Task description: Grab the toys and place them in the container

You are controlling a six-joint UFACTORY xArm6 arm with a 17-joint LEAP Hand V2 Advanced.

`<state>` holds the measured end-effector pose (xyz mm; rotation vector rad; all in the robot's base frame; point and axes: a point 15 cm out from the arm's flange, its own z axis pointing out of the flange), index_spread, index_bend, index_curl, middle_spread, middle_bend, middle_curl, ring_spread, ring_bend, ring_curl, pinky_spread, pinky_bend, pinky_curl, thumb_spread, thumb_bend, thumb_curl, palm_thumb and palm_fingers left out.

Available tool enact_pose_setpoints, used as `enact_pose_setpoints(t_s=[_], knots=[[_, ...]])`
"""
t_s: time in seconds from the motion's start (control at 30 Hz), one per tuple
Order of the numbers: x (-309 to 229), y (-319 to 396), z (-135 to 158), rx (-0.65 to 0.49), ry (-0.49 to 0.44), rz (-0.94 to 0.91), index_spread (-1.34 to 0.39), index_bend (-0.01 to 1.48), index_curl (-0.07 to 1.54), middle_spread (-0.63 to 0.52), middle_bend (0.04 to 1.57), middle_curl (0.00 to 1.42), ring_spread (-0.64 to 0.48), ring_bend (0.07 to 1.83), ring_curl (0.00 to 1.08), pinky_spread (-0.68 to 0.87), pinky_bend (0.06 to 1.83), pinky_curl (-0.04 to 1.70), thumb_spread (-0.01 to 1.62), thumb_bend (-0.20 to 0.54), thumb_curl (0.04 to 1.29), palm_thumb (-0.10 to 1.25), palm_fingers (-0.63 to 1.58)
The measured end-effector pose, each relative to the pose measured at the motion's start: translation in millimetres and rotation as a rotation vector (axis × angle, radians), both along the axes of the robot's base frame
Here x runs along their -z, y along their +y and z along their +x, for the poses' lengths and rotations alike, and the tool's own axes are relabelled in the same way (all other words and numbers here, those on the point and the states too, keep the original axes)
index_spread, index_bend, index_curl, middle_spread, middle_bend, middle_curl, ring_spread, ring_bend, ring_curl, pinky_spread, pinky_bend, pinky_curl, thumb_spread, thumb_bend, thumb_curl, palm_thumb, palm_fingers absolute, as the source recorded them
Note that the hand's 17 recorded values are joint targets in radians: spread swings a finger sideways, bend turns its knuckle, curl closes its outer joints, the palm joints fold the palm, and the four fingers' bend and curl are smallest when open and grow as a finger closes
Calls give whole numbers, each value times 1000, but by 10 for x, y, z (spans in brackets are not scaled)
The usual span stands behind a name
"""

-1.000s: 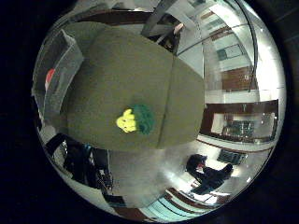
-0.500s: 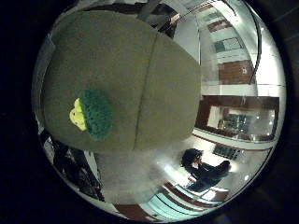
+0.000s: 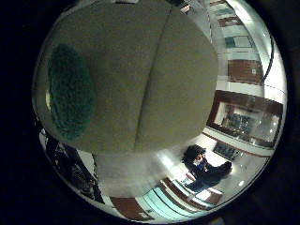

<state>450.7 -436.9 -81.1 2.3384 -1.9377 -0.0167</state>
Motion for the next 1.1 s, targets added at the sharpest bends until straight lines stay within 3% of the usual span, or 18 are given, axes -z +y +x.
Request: enact_pose_setpoints(t_s=[0.47,0.9,1.1], knots=[[211,52,-102,6,27,12,-306,159,278,77,205,328,193,337,252,434,697,67,1002,-27,275,257,115],[518,80,-141,18,22,-3,-304,168,289,71,204,330,196,335,248,455,685,42,1008,-25,284,320,169],[551,68,-166,38,47,-42,-317,172,302,25,217,331,193,365,247,465,655,9,1007,-28,284,325,311]])
